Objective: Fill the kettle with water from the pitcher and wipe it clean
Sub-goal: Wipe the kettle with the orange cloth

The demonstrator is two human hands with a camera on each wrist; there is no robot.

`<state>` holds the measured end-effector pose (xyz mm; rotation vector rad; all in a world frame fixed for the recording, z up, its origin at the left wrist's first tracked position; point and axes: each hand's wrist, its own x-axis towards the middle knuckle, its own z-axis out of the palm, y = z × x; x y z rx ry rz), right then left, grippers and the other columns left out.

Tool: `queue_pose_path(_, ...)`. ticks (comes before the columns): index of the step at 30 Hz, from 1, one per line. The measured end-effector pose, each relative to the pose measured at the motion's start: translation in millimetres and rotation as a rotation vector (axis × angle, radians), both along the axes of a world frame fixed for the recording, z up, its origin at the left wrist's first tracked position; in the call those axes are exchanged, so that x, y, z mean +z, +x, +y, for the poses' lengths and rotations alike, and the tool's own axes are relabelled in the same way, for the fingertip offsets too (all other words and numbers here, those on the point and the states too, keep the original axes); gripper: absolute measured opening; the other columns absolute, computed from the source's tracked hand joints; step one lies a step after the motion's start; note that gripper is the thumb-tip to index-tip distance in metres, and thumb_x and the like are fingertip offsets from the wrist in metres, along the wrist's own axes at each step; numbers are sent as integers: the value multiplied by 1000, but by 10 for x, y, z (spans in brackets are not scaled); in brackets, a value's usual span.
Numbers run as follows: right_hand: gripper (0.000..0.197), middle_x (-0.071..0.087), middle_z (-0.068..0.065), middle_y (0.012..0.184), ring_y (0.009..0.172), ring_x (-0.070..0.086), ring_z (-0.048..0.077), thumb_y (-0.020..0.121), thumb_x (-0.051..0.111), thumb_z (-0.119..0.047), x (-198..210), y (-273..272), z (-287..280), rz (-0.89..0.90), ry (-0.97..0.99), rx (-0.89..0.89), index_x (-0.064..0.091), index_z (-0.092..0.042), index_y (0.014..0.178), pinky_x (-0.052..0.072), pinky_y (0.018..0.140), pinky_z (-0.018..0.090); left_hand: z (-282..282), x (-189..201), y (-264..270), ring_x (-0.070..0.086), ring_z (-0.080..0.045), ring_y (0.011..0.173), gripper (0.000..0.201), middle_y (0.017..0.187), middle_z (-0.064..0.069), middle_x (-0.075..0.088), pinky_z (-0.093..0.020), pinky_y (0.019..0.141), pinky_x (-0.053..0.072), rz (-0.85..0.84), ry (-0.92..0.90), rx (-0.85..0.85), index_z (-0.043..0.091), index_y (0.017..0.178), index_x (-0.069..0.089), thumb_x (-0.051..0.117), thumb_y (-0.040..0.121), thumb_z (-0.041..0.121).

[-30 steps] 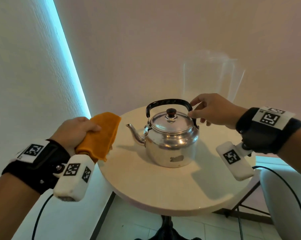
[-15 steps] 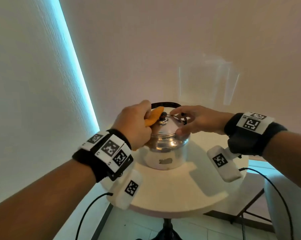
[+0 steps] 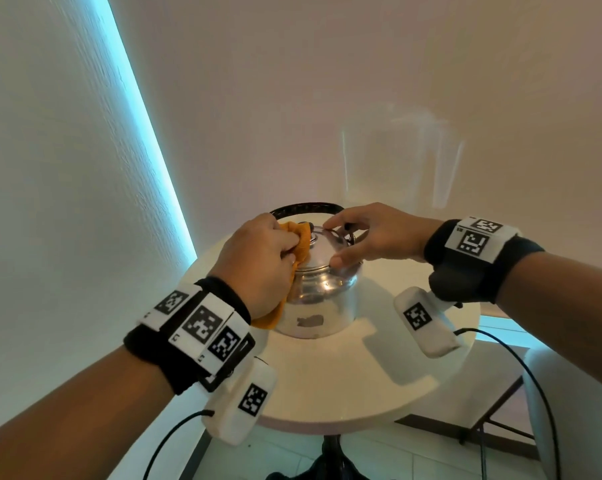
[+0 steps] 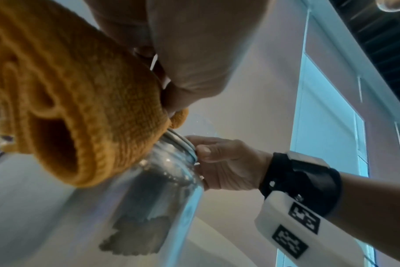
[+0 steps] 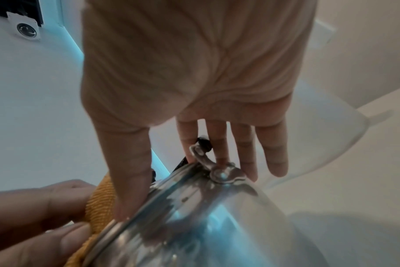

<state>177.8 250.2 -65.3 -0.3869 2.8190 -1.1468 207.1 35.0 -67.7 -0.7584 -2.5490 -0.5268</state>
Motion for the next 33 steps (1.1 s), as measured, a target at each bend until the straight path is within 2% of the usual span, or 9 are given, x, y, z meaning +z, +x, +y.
queue_pose_path(5, 63, 54, 2, 130, 117, 54, 21, 73, 80, -30, 3, -4, 22, -21, -33, 0, 56, -24, 131, 55, 91, 40, 156, 39, 62, 52, -19, 90, 20, 100, -2, 50, -32, 82, 49, -2, -83, -24, 15, 103, 70, 52, 95, 22)
queue_pose_path(8, 59, 57, 1, 127, 114, 57, 20, 71, 81, -29, 9, -7, 12, -23, -45, -6, 59, -24, 126, 55, 91, 41, 232, 61, 65, 49, -18, 90, 22, 101, -2, 46, -27, 78, 43, -24, -147, -28, 16, 106, 68, 50, 96, 24)
queue_pose_path(12, 55, 60, 0, 123, 111, 59, 18, 70, 82, -28, 27, 15, -4, -21, -49, -6, 63, -24, 121, 55, 91, 41, 277, 89, 84, 47, -18, 96, 25, 104, 0, 43, -29, 85, 41, -76, -205, -72, 18, 110, 68, 51, 96, 28)
queue_pose_path(15, 57, 60, 1, 123, 113, 57, 19, 69, 82, -31, 45, 29, -33, -7, -16, -14, 63, -23, 122, 55, 91, 38, 90, 133, 64, 47, -16, 96, 19, 102, 3, 46, -29, 84, 38, -146, -142, -50, 25, 105, 70, 54, 95, 27)
queue_pose_path(17, 61, 58, 1, 124, 114, 56, 18, 69, 82, -34, 44, 38, -61, 11, 8, -15, 62, -22, 125, 55, 90, 35, -103, 133, 11, 49, -15, 95, 21, 98, 6, 49, -28, 83, 37, -164, -78, 13, 29, 109, 69, 57, 93, 24)
queue_pose_path(21, 54, 59, 4, 123, 111, 59, 22, 73, 79, -33, 38, 53, -83, 2, -20, -26, 63, -19, 123, 56, 90, 41, -250, 93, -28, 53, -16, 97, 24, 95, 7, 50, -27, 86, 41, -181, 5, 90, 24, 114, 68, 61, 91, 20)
queue_pose_path(25, 36, 64, 7, 119, 107, 62, 24, 84, 70, -27, 50, 31, -81, -33, -59, -47, 66, -18, 119, 55, 91, 43, 20, 98, 144, 50, -20, 97, 22, 107, -1, 49, -31, 87, 44, -136, -120, 44, 21, 111, 68, 53, 95, 24)
queue_pose_path(29, 22, 69, 8, 111, 102, 66, 22, 90, 62, -21, 38, 18, -90, -9, -58, -65, 70, -19, 111, 56, 89, 41, 429, 113, 200, 45, -21, 90, 30, 104, -4, 40, -38, 88, 47, -106, -291, 36, 14, 113, 64, 47, 95, 32)
queue_pose_path(33, 25, 70, 7, 112, 103, 66, 21, 91, 57, -14, 30, 1, -49, -28, -66, -67, 70, -17, 112, 56, 90, 41, 715, 169, 112, 44, -28, 114, 34, 124, -10, 39, -40, 92, 43, -93, -435, 95, 11, 123, 58, 56, 93, 26)
